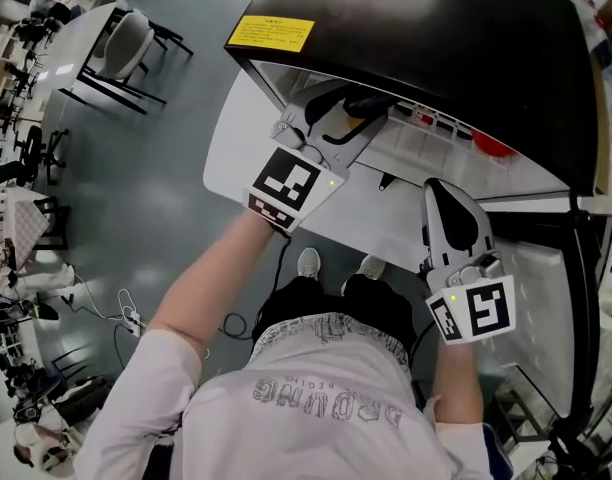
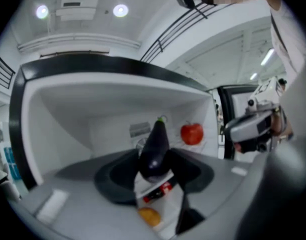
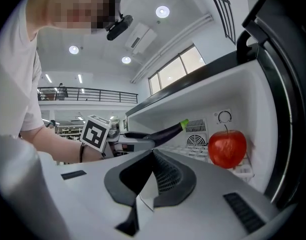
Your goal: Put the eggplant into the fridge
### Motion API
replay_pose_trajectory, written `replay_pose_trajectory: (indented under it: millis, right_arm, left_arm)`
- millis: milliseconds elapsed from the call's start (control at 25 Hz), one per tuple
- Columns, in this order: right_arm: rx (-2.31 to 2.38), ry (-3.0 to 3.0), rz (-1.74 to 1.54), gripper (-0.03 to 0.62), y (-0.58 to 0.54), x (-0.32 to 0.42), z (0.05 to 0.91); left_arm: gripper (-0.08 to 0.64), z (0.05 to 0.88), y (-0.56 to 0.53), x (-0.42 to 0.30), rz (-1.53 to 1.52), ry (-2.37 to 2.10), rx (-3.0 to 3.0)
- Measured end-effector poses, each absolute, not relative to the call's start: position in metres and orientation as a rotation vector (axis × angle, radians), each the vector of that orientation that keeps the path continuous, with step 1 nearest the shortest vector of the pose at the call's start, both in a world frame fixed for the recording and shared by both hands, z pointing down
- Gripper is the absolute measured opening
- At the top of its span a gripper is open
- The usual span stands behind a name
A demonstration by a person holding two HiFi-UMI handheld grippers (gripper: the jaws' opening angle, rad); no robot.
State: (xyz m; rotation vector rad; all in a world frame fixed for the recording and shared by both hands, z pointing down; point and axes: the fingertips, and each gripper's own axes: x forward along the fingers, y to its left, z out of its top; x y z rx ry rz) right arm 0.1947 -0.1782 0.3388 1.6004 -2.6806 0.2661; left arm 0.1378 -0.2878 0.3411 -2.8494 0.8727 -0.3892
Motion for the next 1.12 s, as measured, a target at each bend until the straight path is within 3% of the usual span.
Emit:
replay_pose_trajectory:
  millis: [1120]
  right_arm:
    - [1.607, -2.68, 0.286, 0.003, -0.19, 0.2, 0.367]
  left_arm:
    - [0.204, 0.368, -0.324, 0.167, -0.588, 0.878, -2.725]
